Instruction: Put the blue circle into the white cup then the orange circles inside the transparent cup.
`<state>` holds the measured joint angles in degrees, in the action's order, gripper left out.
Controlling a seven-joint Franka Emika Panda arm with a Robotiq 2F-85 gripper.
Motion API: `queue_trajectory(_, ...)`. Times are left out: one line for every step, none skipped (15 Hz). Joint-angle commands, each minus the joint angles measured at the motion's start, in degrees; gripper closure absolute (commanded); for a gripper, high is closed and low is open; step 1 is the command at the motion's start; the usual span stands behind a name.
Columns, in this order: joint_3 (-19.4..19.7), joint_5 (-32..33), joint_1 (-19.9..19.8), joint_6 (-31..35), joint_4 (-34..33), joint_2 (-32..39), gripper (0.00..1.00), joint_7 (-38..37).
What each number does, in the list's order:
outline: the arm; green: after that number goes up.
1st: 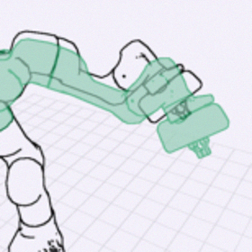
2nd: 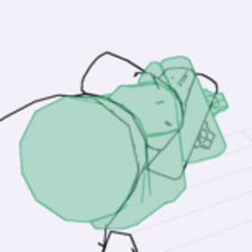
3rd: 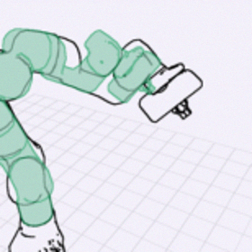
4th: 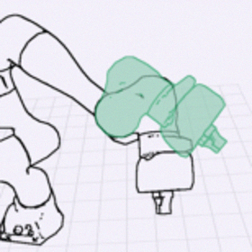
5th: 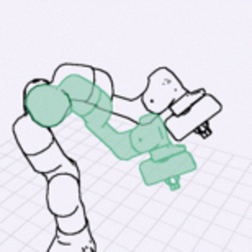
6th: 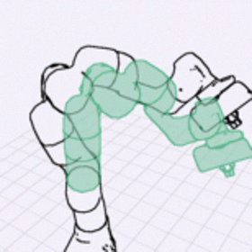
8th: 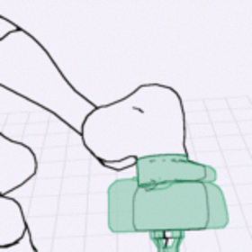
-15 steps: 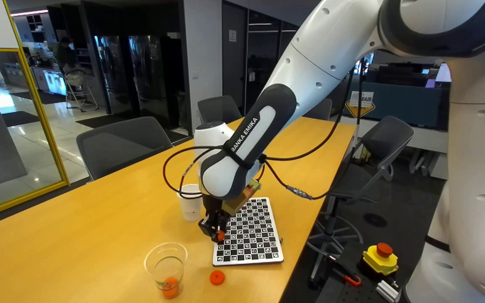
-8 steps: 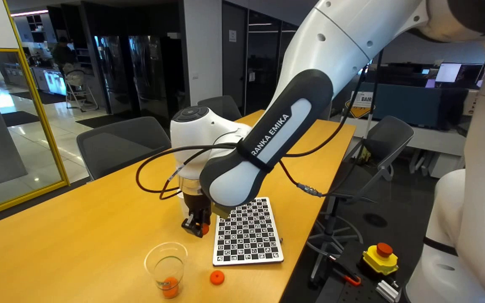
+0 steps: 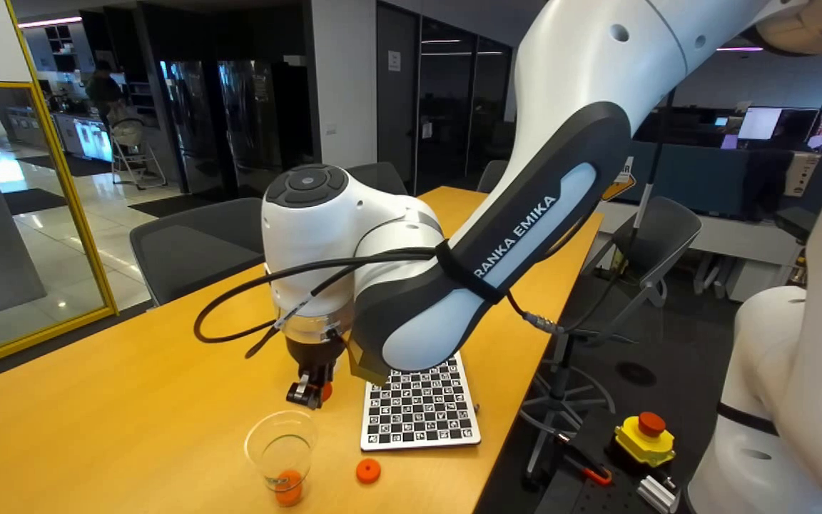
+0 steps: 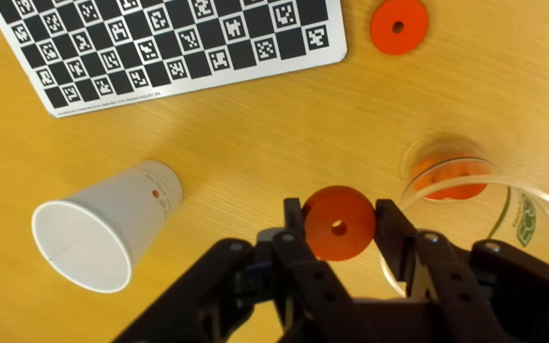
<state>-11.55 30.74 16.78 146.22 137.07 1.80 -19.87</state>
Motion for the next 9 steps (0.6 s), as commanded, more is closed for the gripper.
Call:
queue_trajectory(-1.6,0.0,-0.3,3.7,1.6,-1.8,0.76,3.2)
queue_trajectory(-1.9,-0.2,-0.3,4.9,1.6,-1.7,0.76,4.2)
queue_trajectory(-2.2,-0.4,-0.3,6.0,1.7,-1.6,0.76,5.3)
queue_trajectory(-2.3,-0.7,-0.3,6.9,1.7,-1.5,0.76,6.4)
queue_trajectory(-2.5,-1.3,-0.3,7.9,1.8,-1.3,0.76,8.0)
queue_trajectory(-2.7,-2.0,-0.3,8.7,1.9,-1.2,0.76,9.5)
queue_trajectory(-2.8,-3.0,-0.3,9.5,1.9,-0.9,0.76,11.4)
queue_trajectory(-3.0,-4.8,-0.3,10.1,2.0,-0.6,0.76,14.3)
queue_trajectory(-3.2,-6.4,-0.3,10.7,2.1,-0.3,0.76,16.7)
